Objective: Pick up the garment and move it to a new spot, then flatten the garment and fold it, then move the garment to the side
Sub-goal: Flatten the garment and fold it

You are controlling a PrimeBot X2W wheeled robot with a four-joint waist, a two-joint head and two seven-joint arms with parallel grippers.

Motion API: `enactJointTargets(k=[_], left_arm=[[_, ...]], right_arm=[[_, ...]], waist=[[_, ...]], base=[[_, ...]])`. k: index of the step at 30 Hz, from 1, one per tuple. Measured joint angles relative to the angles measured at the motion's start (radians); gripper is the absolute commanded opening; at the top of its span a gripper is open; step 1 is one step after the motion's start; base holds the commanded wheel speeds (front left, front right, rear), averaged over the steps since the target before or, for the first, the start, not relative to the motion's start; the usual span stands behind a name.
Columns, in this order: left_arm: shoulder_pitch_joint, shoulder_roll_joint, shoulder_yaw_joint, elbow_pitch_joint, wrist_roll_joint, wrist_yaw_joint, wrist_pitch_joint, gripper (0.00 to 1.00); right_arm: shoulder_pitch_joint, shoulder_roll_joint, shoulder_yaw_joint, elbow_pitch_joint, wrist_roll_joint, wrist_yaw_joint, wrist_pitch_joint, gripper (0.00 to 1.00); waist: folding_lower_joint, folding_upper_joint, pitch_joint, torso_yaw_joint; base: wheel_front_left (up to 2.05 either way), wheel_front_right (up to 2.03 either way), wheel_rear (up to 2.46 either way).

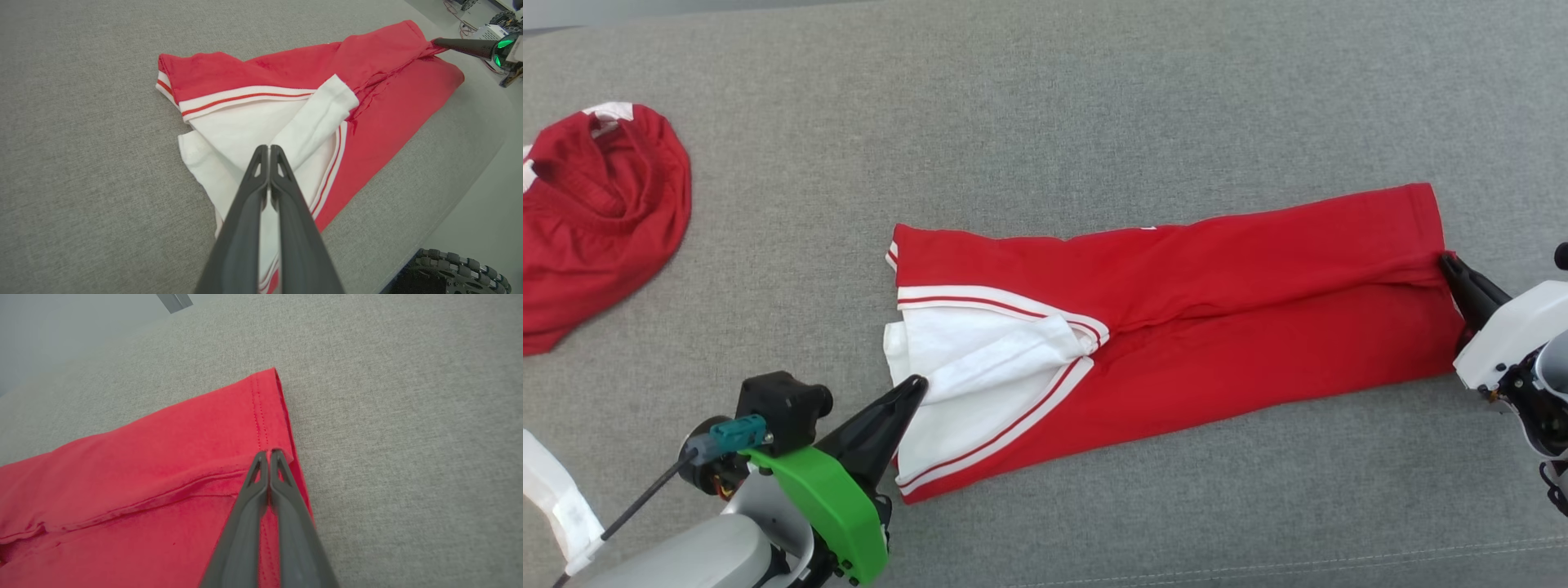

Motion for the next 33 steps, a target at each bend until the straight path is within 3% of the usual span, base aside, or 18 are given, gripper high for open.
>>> enactJointTargets(k=[1,2,7,12,19,26,33], left_arm=[[0.006,-0.012,-0.001,0.013,0.000,0.001,-0.008,1.00],[0.011,-0.022,0.004,0.024,-0.001,0.004,-0.027,1.00],[0.055,-0.081,0.044,0.080,-0.007,0.051,-0.091,1.00],[0.122,-0.134,0.127,0.150,0.014,0.128,-0.118,1.00],[0.283,-0.241,0.355,0.174,0.195,0.185,-0.122,1.00],[0.492,-0.384,0.590,0.177,0.462,0.172,-0.122,1.00],[0.602,-0.489,0.725,0.179,0.651,0.087,-0.122,1.00]], right_arm=[[0.002,0.003,0.001,0.005,0.000,0.000,-0.007,0.90],[0.003,0.005,0.003,0.011,-0.004,0.000,-0.020,1.00],[0.015,0.006,0.026,0.027,-0.076,0.000,-0.131,1.00],[0.049,0.036,0.041,0.048,-0.142,0.000,-0.251,1.00],[0.087,0.105,-0.012,0.033,-0.278,0.000,-0.289,1.00],[0.216,0.212,-0.133,-0.035,-0.423,0.000,-0.291,1.00],[0.289,0.261,-0.201,-0.063,-0.474,0.000,-0.291,1.00]], waist=[[0.0000,0.0000,-0.006,-0.001],[0.0000,0.0000,-0.013,-0.001],[0.0000,0.0000,-0.053,-0.005],[0.0000,0.0000,-0.109,-0.010],[0.0000,0.0000,-0.183,-0.014],[0.0000,0.0000,-0.264,-0.010],[0.0000,0.0000,-0.306,0.022]], base=[[0.00,0.00,0.00],[0.00,0.00,0.00],[0.00,0.00,0.00],[0.00,0.00,0.00],[0.00,0.00,0.00],[0.00,0.00,0.00],[0.00,0.00,0.00]])
